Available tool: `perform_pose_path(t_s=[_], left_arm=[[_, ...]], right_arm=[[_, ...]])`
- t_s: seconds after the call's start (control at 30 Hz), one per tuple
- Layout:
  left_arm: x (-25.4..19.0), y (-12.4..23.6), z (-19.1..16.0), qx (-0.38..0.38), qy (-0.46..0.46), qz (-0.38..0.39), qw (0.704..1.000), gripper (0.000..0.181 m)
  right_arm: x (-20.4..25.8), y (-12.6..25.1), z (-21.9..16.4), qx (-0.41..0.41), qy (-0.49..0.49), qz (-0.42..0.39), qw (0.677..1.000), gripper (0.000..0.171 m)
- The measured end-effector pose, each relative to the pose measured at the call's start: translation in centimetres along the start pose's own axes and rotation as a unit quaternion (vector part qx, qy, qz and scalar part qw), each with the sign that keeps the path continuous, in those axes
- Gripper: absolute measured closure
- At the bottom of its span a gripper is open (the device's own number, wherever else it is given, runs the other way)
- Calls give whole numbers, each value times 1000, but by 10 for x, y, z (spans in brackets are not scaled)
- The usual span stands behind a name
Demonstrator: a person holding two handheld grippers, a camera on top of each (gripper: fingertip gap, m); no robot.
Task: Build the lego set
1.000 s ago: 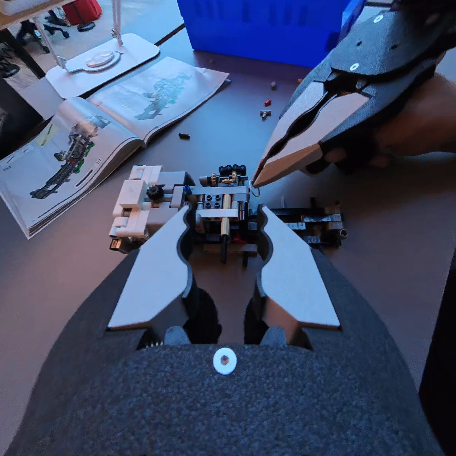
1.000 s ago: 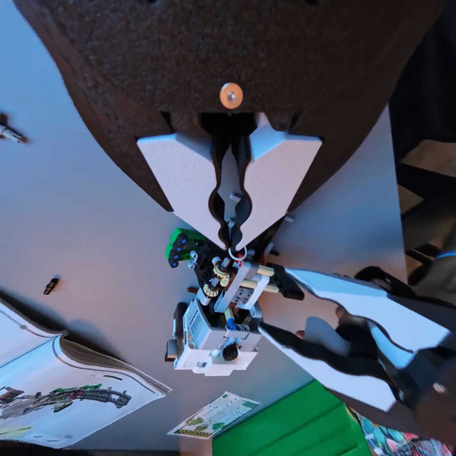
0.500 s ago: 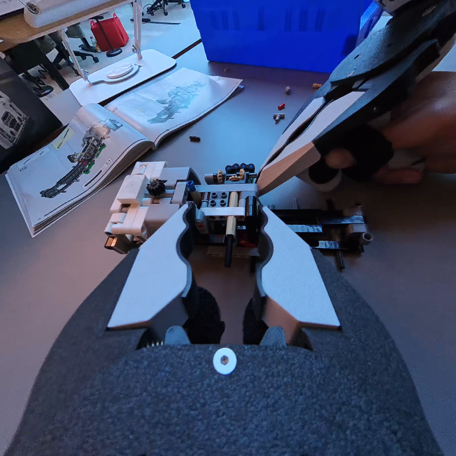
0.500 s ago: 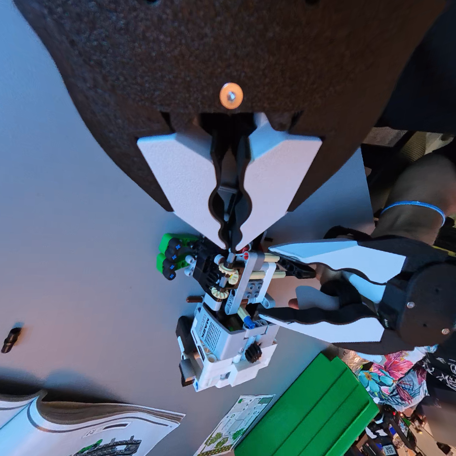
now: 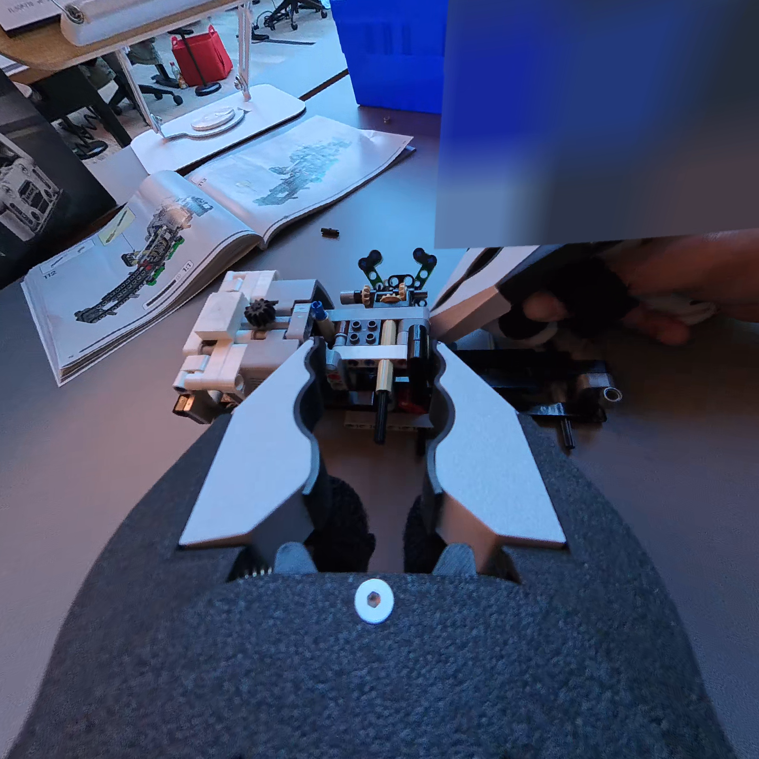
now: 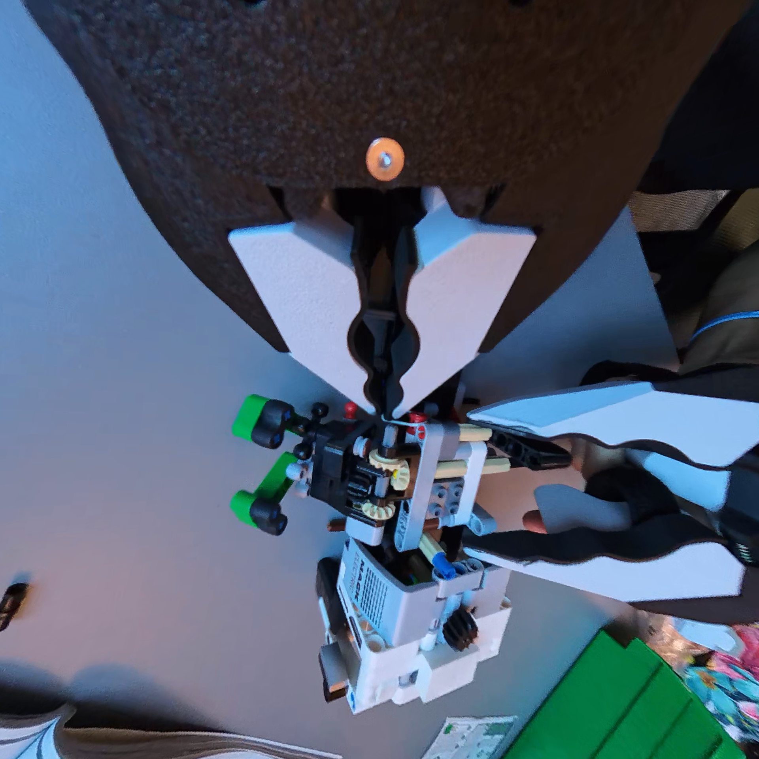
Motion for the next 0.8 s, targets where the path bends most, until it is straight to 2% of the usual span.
perform_pose_path(t_s=[0.1, 0.23, 0.33, 0.4, 0.53, 0.7, 0.8], left_arm=[[0, 0, 1, 6, 1, 3, 1000, 134], [-1, 7, 14, 53, -31, -14, 998, 131], [11, 21, 60, 65, -52, -39, 996, 135], [19, 12, 91, 145, -79, -76, 983, 130], [23, -34, 112, 381, -103, -167, 904, 123], [28, -79, 111, 536, -91, -165, 823, 121], [27, -93, 106, 595, -70, -155, 785, 126]], right_arm=[[0, -1, 0, 1, 7, -25, 1000, 171], [-3, 1, 0, -2, -13, 5, 1000, 171], [-2, 1, 0, 0, -9, 2, 1000, 171], [-2, 0, 0, 0, -6, 2, 1000, 171], [-3, 1, -1, -1, -14, 10, 1000, 171], [-3, 1, -1, -1, -14, 12, 1000, 171], [-3, 2, -1, -2, -18, 15, 1000, 171]])
Point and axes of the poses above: each gripper's, where its closed fingertips meet, y back along the fingers, z out of its top, x = y × z across the jaws, the point moved 7 cm from there along y, back along the fingers, and after that the axes turned 11 degrees about x, right-handed, at the moved point
